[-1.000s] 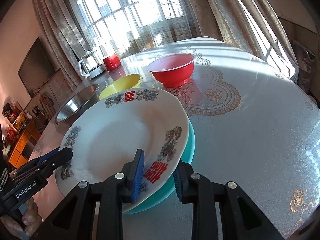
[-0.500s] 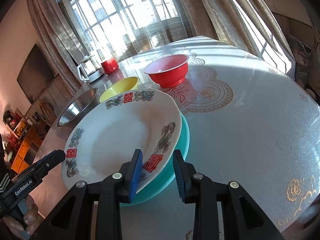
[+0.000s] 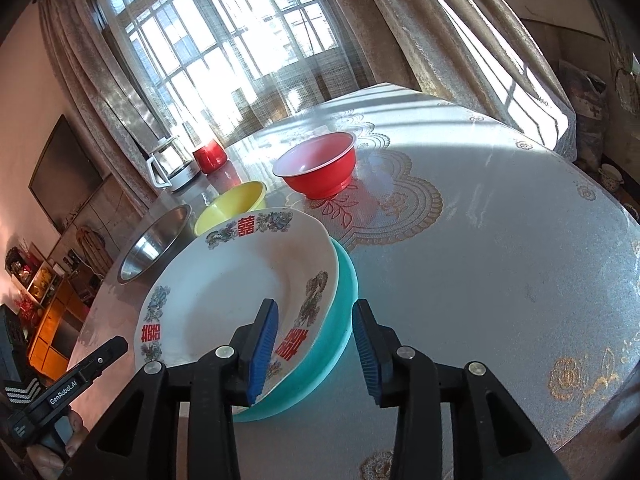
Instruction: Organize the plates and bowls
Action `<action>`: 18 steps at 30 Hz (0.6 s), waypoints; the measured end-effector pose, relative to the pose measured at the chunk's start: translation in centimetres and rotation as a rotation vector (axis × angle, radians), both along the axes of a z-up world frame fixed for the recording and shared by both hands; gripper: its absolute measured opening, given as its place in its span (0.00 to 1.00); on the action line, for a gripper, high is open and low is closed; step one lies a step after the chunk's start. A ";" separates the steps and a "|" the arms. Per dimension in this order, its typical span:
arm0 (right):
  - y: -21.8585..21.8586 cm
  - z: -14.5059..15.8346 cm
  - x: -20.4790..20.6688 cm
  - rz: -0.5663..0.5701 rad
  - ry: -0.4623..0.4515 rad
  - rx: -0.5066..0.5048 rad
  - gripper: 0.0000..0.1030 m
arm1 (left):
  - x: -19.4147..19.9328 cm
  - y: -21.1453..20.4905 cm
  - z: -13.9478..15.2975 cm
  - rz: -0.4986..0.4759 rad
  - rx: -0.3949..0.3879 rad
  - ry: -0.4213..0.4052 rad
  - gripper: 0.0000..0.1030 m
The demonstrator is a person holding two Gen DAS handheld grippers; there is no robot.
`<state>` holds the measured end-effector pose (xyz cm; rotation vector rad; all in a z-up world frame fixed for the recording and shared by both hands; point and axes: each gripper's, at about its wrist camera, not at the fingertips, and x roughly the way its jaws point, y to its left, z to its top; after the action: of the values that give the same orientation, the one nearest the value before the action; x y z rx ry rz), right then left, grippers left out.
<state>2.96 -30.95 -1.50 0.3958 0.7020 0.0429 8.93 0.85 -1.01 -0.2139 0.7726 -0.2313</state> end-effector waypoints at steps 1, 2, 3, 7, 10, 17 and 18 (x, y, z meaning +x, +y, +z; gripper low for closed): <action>0.1 0.2 0.1 0.002 -0.002 -0.001 0.39 | 0.1 0.5 -0.3 0.009 -0.007 0.008 0.40; 0.2 0.4 0.2 0.003 -0.004 -0.004 0.39 | 0.2 0.9 -0.6 0.020 -0.014 0.017 0.42; 0.4 0.6 0.3 0.004 -0.007 -0.006 0.39 | 0.2 1.4 -0.8 0.031 -0.025 0.025 0.44; 1.2 1.5 0.9 0.034 -0.020 -0.003 0.47 | 0.6 3.6 -1.6 0.074 -0.074 0.050 0.51; 2.3 2.0 1.5 0.080 -0.027 0.003 0.52 | 0.8 4.8 -1.9 0.104 -0.088 0.056 0.56; 6.0 2.8 3.1 0.205 -0.025 -0.006 0.53 | 1.3 6.8 -2.6 0.148 -0.087 0.065 0.58; 6.5 2.8 3.3 0.220 -0.023 -0.002 0.54 | 1.4 7.1 -2.6 0.145 -0.096 0.067 0.58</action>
<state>6.30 -24.47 1.29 0.3143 0.7206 0.2545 10.30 7.93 -3.64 -0.3690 0.8093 -0.1247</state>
